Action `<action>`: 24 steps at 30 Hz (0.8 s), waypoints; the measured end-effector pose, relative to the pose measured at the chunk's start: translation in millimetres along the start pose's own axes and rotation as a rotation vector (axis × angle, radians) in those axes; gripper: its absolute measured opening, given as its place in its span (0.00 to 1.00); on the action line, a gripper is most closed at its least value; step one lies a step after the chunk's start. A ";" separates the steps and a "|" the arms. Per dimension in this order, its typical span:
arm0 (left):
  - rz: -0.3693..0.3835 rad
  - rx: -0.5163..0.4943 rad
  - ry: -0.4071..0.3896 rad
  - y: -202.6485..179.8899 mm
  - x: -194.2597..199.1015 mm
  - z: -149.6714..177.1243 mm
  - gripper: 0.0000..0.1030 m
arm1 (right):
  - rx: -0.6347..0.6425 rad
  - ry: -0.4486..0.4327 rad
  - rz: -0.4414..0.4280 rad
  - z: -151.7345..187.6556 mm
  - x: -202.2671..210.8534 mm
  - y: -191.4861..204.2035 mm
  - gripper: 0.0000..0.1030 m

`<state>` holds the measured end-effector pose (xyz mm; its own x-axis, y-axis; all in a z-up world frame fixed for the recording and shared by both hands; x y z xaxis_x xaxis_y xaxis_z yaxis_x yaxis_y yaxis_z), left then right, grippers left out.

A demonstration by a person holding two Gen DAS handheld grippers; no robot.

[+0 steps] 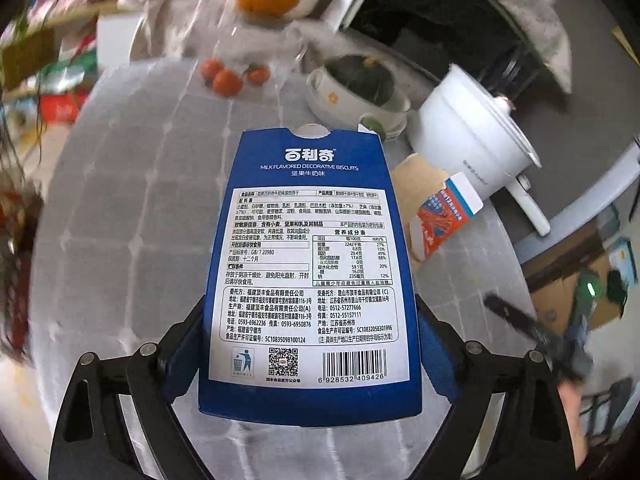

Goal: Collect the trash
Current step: 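Grasp the orange-and-white milk carton flap with the right gripper while the left holds the pouch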

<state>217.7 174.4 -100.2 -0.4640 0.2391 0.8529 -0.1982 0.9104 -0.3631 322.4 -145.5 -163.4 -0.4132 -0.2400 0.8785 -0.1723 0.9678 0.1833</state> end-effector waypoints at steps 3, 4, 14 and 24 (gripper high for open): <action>-0.053 -0.092 -0.060 0.6 14.3 -3.8 0.90 | 0.010 -0.008 0.014 -19.5 -15.3 0.1 0.79; -0.055 -0.103 -0.072 2.1 17.7 -4.5 0.90 | 0.004 -0.016 0.011 -27.4 -20.3 -0.6 0.79; -0.088 -0.147 -0.097 9.6 22.4 -7.9 0.90 | -0.006 -0.126 -0.056 -79.4 -62.7 12.8 0.78; -0.106 -0.155 -0.091 10.2 24.2 -2.6 0.90 | 0.081 -0.077 -0.181 -79.0 -68.8 40.0 0.06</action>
Point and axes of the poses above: each gripper's, at about its wrist camera, not at the fingertips, and x roughly against the way its jaws point, y to its left, z to its underside, the point moved 3 cm from there along -x, roughly the way its jaws point, and after that the axes turned 9 degrees about y, right-handed, at the moved point
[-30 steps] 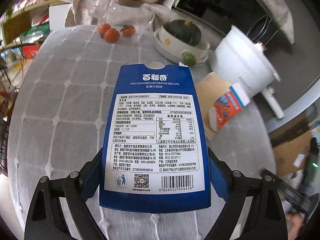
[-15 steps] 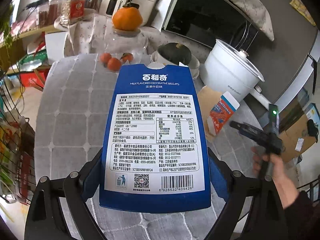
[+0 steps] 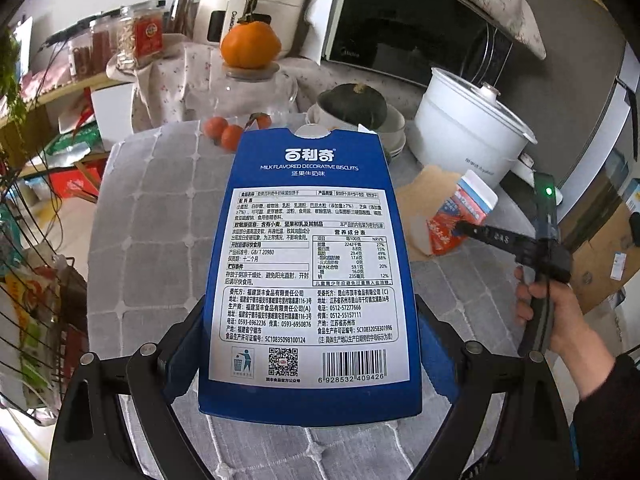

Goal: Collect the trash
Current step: 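Grasp the orange-and-white milk carton flap with the right gripper while the left holds the pouch, then carry pouch and carton over the white bin and open both grippers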

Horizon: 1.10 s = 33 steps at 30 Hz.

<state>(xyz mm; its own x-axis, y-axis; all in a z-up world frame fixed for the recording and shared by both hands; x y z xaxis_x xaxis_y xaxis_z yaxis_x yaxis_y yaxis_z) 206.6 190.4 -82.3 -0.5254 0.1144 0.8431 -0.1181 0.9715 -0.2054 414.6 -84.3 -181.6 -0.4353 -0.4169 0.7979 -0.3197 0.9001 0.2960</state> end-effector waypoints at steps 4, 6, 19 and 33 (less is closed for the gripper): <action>0.058 0.026 -0.008 -8.2 16.2 3.3 0.90 | 0.060 -0.003 0.034 15.7 30.3 15.6 0.02; 0.080 0.021 -0.027 -18.1 28.8 5.7 0.90 | 0.072 -0.015 0.049 23.2 49.5 19.8 0.02; 0.241 -0.021 -0.029 -90.5 64.1 42.1 0.90 | 0.093 -0.077 0.173 94.5 173.6 24.6 0.01; 0.300 -0.213 0.062 -181.8 56.5 87.1 0.91 | -0.007 -0.176 0.310 173.5 292.1 -27.8 0.01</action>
Point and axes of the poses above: each gripper's, at about its wrist camera, not at the fingertips, and x roughly against the way its jaws point, y to its left, z to its underside, the point moved 3 cm from there along -x, roughly the way its jaws point, and after that the axes turned 9 degrees about y, right-handed, at the moved point
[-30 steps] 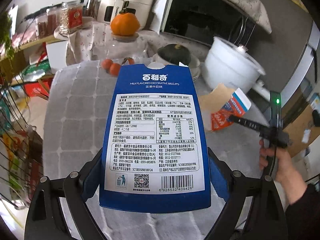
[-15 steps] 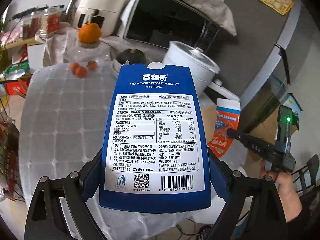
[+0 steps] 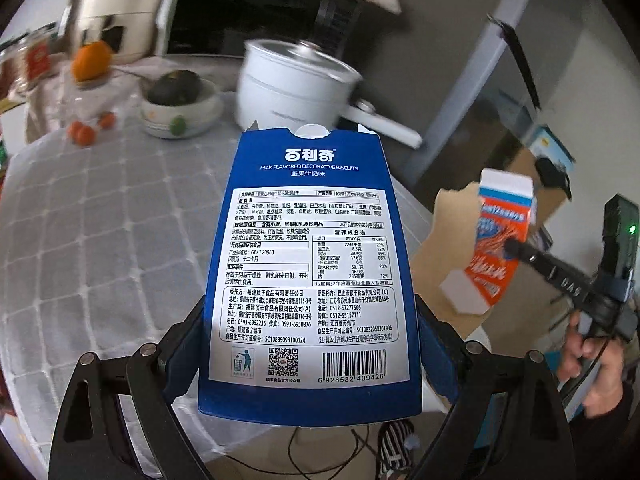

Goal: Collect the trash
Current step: 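Carry pouch and carton over the white bin and open both grippers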

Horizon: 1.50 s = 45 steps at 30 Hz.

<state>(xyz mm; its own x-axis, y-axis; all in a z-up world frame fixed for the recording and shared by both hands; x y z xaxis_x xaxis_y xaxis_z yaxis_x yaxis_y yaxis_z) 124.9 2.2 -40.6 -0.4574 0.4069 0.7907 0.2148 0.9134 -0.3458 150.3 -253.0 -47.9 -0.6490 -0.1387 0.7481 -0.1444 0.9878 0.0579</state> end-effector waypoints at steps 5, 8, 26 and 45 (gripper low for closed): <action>0.045 -0.058 0.059 -39.3 -24.6 7.4 0.91 | -0.057 -0.003 0.068 20.0 23.1 -43.8 0.01; 0.050 -0.111 0.092 -65.2 -40.2 13.9 0.91 | -0.107 0.020 0.115 31.4 28.3 -73.3 0.02; 0.087 -0.406 0.266 -186.9 -120.3 50.2 0.91 | -0.334 0.280 0.157 82.2 2.0 -168.8 0.60; 0.034 -0.520 0.369 -228.6 -201.1 71.4 1.00 | -0.435 0.245 0.175 82.7 20.9 -200.6 0.69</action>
Point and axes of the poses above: each gripper's, at about its wrist camera, not at the fingertips, and x roughly against the way its jaws point, y to its left, z to its underside, the point moved 3 cm from there along -x, roughly the way its jaws point, and after that the axes turned 9 degrees about y, right-handed, at the moved point
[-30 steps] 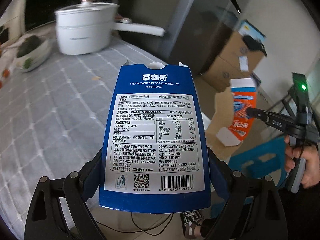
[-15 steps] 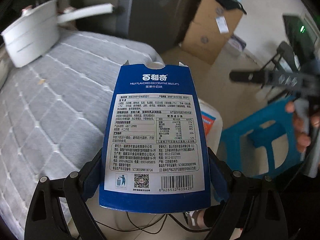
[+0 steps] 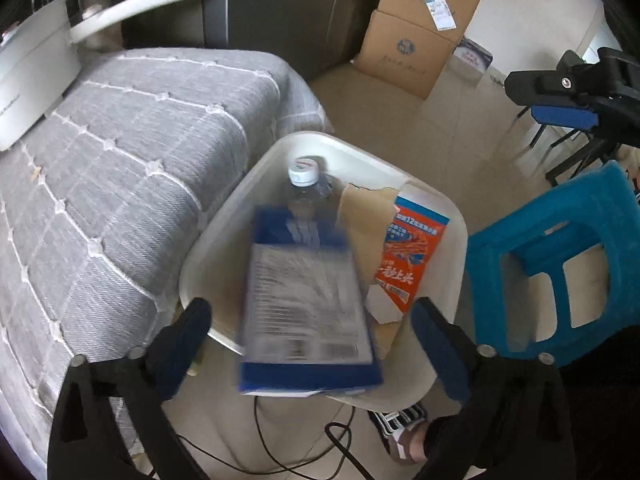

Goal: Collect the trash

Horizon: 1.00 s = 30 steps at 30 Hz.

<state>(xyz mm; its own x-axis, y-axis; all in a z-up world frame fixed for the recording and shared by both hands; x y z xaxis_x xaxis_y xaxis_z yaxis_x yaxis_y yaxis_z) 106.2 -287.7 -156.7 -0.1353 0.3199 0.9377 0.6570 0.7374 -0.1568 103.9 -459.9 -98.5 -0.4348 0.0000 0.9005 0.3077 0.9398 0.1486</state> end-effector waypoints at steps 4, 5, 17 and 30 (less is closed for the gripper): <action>-0.009 0.024 -0.024 7.7 11.5 5.8 1.00 | 0.018 0.002 -0.006 0.1 0.2 6.6 0.69; -0.019 0.029 -0.030 10.6 16.7 8.6 1.00 | 0.025 0.001 -0.006 0.5 0.8 9.1 0.69; -0.275 0.298 -0.206 69.5 115.8 79.4 1.00 | 0.180 -0.057 -0.047 34.8 20.3 73.0 0.74; -0.434 0.548 -0.353 101.5 203.1 177.6 1.00 | 0.384 -0.258 -0.058 110.7 59.3 159.4 0.84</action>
<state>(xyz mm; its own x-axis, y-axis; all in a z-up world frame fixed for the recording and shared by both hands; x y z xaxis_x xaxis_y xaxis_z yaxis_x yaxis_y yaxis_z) 13.7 -42.2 -37.2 -0.5847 0.0381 0.8104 0.0434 0.9989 -0.0156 33.5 -272.2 -66.7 -0.6532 -0.0170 0.7570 -0.0379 0.9992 -0.0103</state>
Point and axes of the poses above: each gripper's, at about its wrist camera, not at the fingertips, and x roughly against the way its jaws point, y to its left, z to its underside, the point moved 3 cm from there along -x, roughly the way its jaws point, and after that the axes turned 9 degrees about y, right-handed, at the moved point
